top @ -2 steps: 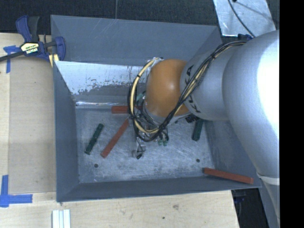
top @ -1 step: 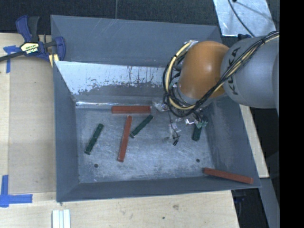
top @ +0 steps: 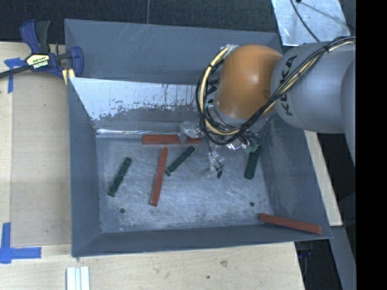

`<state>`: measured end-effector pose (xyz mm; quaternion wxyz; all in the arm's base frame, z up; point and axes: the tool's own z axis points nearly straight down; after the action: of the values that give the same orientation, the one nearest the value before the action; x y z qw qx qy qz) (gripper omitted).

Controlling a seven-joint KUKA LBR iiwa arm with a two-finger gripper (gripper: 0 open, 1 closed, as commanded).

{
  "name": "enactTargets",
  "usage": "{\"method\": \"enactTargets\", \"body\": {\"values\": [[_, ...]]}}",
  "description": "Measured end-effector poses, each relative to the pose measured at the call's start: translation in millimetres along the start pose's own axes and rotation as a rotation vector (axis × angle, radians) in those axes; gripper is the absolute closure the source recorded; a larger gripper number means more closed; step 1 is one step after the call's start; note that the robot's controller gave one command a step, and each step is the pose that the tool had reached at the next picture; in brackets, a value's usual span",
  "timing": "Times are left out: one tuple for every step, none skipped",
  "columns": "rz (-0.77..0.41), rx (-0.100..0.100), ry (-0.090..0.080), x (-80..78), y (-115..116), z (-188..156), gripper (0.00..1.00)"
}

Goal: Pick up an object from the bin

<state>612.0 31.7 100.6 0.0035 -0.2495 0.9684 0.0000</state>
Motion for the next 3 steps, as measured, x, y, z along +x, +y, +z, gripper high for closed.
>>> {"method": "enactTargets", "body": {"values": [[-0.151, 0.001, -0.003, -17.6, -1.8, 29.7, 0.00], [-0.148, 0.001, -0.003, -18.9, -2.9, 28.6, 0.00], [-0.146, 0.003, -0.006, -20.2, -3.3, 27.0, 1.00]]}}
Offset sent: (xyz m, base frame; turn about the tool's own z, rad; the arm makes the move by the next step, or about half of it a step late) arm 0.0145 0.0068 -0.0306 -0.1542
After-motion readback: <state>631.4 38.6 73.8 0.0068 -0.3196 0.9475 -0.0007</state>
